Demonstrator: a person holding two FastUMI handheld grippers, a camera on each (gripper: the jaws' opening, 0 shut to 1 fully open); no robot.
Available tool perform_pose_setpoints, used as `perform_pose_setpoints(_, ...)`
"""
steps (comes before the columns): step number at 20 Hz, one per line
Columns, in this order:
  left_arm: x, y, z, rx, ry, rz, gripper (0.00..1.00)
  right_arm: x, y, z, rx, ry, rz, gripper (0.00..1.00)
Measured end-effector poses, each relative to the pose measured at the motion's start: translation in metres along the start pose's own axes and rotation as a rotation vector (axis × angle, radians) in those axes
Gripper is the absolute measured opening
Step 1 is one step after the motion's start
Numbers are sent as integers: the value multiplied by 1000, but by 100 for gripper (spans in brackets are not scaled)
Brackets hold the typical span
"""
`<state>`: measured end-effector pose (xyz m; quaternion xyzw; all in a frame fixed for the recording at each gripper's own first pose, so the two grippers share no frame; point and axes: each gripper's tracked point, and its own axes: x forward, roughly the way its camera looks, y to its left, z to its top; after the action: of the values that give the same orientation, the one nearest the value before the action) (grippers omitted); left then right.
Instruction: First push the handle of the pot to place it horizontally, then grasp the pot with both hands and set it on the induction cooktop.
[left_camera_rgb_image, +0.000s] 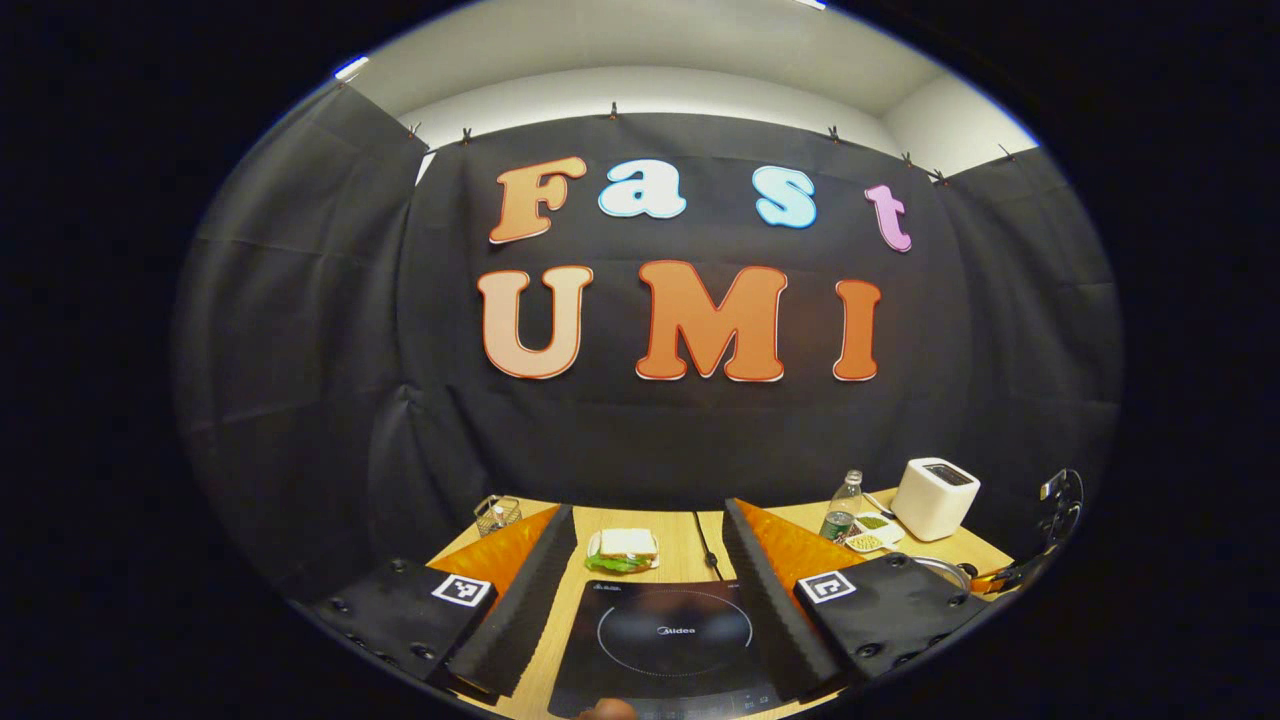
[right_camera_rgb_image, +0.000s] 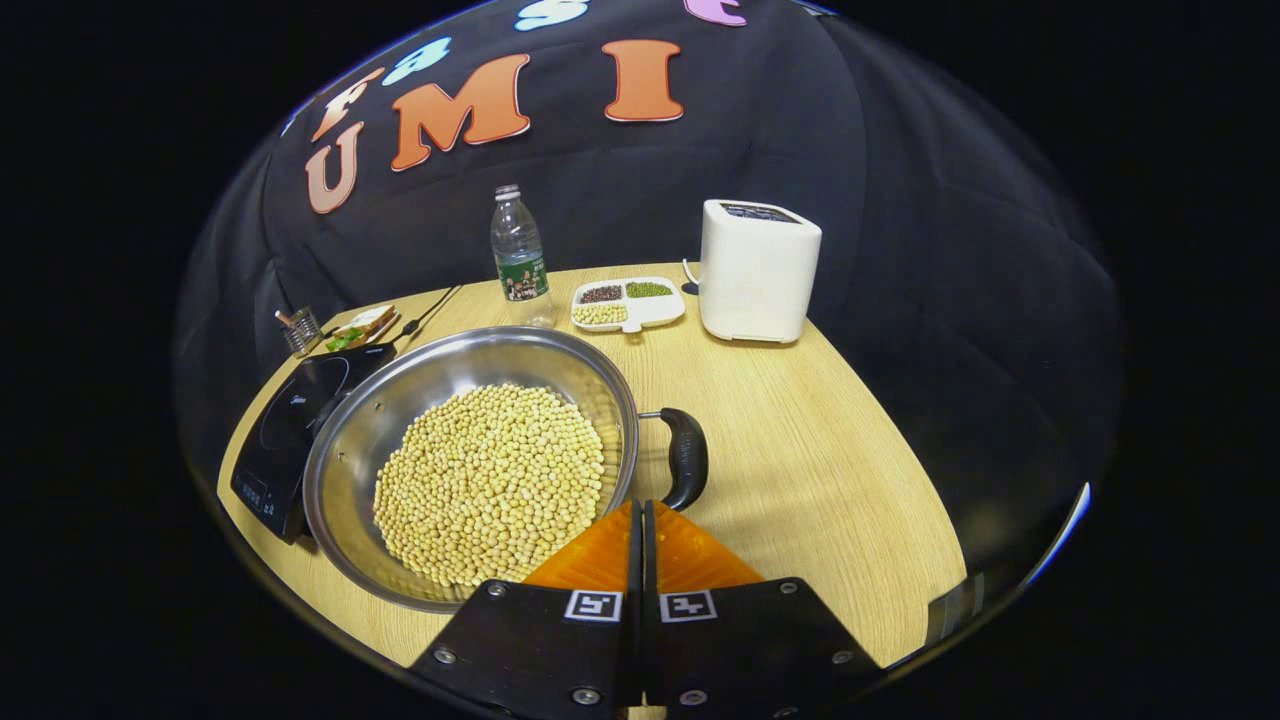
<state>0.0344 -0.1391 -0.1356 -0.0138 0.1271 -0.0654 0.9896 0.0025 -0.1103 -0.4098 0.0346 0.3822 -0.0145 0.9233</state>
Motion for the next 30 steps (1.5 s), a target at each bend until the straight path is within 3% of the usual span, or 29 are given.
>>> perform_pose_setpoints(9, 30, -84, -92, 7, 180, -115, 96, -12, -4, 40, 70, -112, 2, 0)
perform_pose_setpoints(11, 33, -106, -119, 9, 233, -148, 96, -8, -4, 43, 69, -117, 8, 12)
perform_pose_setpoints(13, 39, -123, -143, 14, 280, -176, 96, -4, -3, 44, 55, -120, 3, 17)
perform_pose_setpoints(14, 42, -132, -155, 18, 301, -188, 96, -1, -2, 44, 50, -117, 3, 29)
perform_pose_setpoints(15, 44, -140, -166, 20, 326, -199, 96, 2, -1, 44, 47, -112, 6, 30)
perform_pose_setpoints(18, 51, -168, -199, 10, 407, -239, 93, 12, -1, 44, 42, -104, 3, 64)
perform_pose_setpoints(20, 58, -179, -213, 16, 436, -256, 97, 18, -2, 45, 43, -98, 1, 74)
perform_pose_setpoints(25, 77, -195, -250, 48, 475, -250, 97, 34, -3, 41, 39, -75, 3, 87)
perform_pose_setpoints(29, 87, -203, -275, 70, 520, -245, 94, 48, -2, 36, 41, -44, 11, 90)
perform_pose_setpoints(30, 88, -206, -281, 70, 530, -245, 97, 51, 0, 35, 39, -38, 14, 90)
